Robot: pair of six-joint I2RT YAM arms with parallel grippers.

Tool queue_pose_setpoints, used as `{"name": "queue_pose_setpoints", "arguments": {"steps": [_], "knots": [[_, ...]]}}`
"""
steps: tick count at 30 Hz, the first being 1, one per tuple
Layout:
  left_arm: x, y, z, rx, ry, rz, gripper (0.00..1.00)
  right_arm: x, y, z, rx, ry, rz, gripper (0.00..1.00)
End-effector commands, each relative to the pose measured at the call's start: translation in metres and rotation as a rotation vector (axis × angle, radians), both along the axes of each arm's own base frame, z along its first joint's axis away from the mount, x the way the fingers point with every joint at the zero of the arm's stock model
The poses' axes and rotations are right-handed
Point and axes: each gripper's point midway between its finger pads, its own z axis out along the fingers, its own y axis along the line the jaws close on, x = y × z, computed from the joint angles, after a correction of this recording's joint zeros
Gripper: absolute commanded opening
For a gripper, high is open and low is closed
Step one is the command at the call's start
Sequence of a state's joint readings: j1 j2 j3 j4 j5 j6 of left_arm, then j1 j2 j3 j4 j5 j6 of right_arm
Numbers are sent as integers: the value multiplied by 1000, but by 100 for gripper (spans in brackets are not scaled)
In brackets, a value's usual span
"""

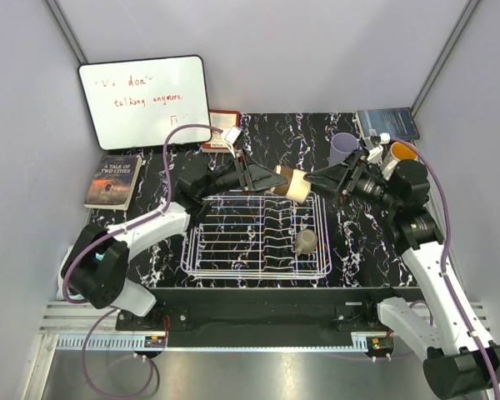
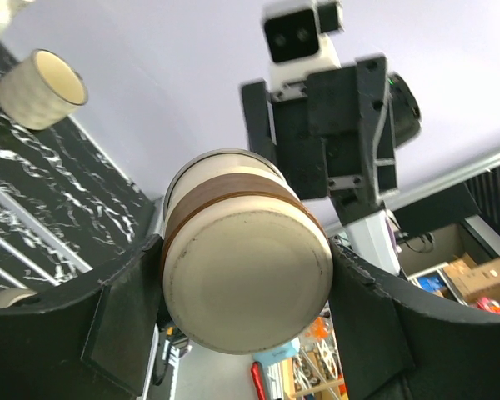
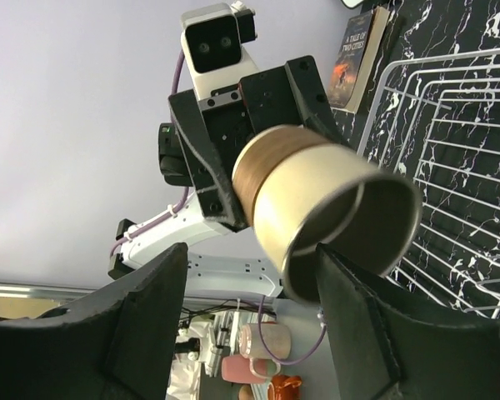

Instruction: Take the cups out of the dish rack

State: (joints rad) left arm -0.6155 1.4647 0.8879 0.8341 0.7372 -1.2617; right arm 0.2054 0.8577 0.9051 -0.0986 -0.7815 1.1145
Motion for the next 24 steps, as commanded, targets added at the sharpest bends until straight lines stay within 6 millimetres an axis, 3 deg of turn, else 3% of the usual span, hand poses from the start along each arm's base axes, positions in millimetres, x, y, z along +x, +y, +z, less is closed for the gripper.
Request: {"name": "queue_pose_setpoints", "arguments": {"steps": [1,7,15,18,19,22,23,24], "knots": [[-21,-3,23,-98,-82,-80,0,-2,9,24,3,-97,72,66],[-29,-11,24,-92,-90,-133,0,2,16,28,21,-113,101,47],[-28,-15,22,-80,-89,-159,0,-4,22,27,23,-113,133,0],[-24,-17,16,-60,-67,-163,0,-7,21,28,23,-119,130,0],[-20,-17,14,-51,-57,-156,5,-7,20,27,20,-118,124,0],[-13,-14,6,-25,-35,-142,47,-9,15,26,-22,-124,88,0],[-11,-12,4,-17,-28,-135,68,-8,14,25,-50,-148,77,0],[-5,-9,-2,8,-11,-113,74,-7,12,20,-73,-123,60,0]]}}
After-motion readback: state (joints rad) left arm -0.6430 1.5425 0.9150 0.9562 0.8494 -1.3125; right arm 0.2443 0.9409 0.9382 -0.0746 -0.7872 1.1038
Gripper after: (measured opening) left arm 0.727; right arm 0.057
